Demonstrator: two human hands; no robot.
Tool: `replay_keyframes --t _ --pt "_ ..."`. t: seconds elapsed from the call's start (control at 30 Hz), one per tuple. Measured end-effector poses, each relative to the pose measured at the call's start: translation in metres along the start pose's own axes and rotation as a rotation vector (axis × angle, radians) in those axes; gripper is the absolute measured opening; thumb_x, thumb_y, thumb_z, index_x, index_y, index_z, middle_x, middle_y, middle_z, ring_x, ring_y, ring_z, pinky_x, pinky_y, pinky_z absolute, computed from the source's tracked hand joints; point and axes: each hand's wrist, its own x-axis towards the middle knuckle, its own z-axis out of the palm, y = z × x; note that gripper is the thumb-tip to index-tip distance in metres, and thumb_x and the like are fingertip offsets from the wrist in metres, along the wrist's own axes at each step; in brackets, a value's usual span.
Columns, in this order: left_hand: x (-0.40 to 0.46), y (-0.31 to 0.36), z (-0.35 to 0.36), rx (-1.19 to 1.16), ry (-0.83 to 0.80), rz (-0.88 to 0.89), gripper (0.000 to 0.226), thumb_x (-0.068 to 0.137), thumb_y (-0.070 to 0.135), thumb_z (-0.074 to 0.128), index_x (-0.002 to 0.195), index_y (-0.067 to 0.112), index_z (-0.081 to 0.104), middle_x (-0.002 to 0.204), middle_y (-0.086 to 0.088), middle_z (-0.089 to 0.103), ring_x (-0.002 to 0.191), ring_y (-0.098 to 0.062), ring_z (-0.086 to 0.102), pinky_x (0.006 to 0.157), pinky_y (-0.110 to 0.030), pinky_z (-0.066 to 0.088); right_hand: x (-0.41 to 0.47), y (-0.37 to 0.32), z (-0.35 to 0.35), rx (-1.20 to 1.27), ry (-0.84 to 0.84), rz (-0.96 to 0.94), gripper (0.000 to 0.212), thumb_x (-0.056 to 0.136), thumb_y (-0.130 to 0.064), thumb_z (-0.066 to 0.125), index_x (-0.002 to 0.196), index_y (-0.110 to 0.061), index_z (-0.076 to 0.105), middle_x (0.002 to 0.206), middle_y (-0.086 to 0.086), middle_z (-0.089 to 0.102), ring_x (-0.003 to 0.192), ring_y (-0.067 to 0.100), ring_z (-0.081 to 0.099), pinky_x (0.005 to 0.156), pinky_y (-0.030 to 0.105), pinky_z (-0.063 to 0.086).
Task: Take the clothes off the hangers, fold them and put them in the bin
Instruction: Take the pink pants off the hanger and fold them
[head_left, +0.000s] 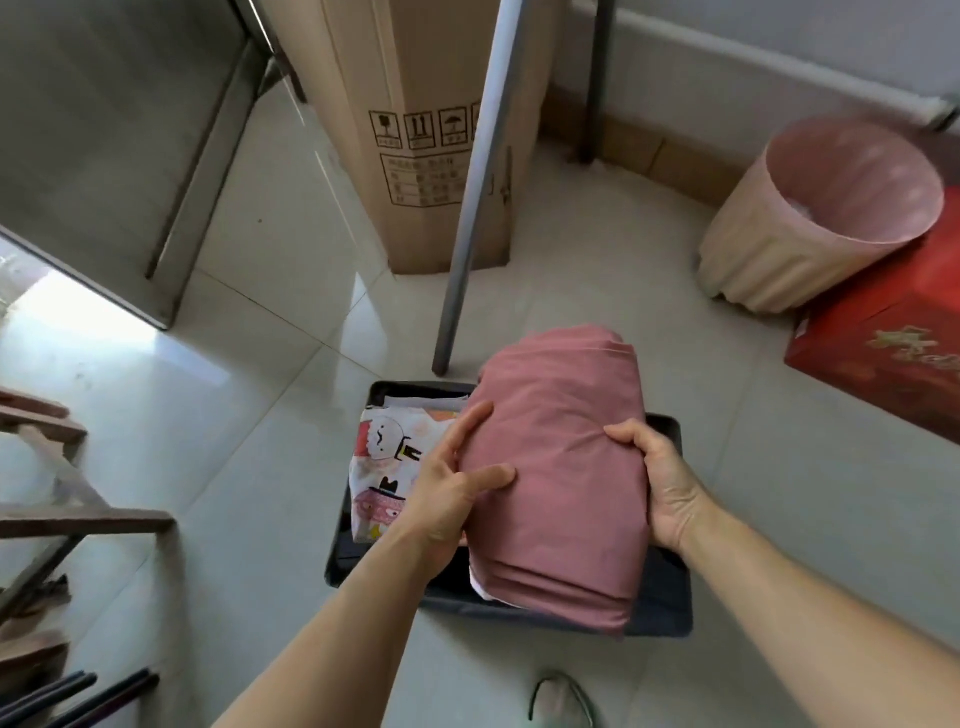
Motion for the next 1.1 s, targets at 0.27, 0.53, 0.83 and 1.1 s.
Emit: replay_keyframes --t 0.27,0.53,0.83,1.1 --pt "0.041 -0.076 0.024 0.272 -0.140 -0.012 0.087 0.082 -0.001 0.071 0.148 0.044 0.035 0.144 0.025 0.038 0.127 0.006 0.042 0.093 0.000 0.035 0.061 0.032 -0.060 -0.062 0.106 0.028 0.031 0.062 -0.021 0.062 0.091 -0.012 0.071 0.082 0.009 0.070 0.077 0.025 0.063 0.072 0.032 0.050" --pt "0.062 -0.116 0.012 0.357 0.149 0.194 0.088 0.075 -0.012 0.067 0.145 0.035 0.042 0.140 0.029 0.044 0.127 0.022 0.036 0.107 -0.004 0.026 0.115 0.060 -0.053 0.008 0.043 0.089 0.022 0.083 -0.007 0.047 0.083 -0.012 0.068 0.081 0.008 0.071 0.080 0.025 0.064 0.076 0.033 0.050" --pt "0.076 -0.119 0.021 0.746 0.222 -0.039 0.086 0.084 0.005 0.059 0.154 0.031 0.015 0.145 -0.014 0.031 0.134 -0.030 0.035 0.114 -0.034 0.027 0.156 0.086 -0.035 -0.087 0.108 0.061 0.024 0.089 -0.002 0.053 0.102 -0.016 0.066 0.096 0.011 0.070 0.088 0.026 0.066 0.080 0.035 0.053" --pt "0.088 -0.101 0.004 1.860 -0.098 0.497 0.114 0.080 0.040 0.073 0.157 0.016 -0.008 0.165 -0.007 -0.008 0.152 -0.024 -0.011 0.121 -0.047 -0.013 0.160 0.088 -0.032 -0.291 0.181 -0.102 0.023 0.090 -0.001 0.059 0.105 -0.018 0.063 0.111 0.012 0.069 0.099 0.025 0.067 0.094 0.044 0.053"
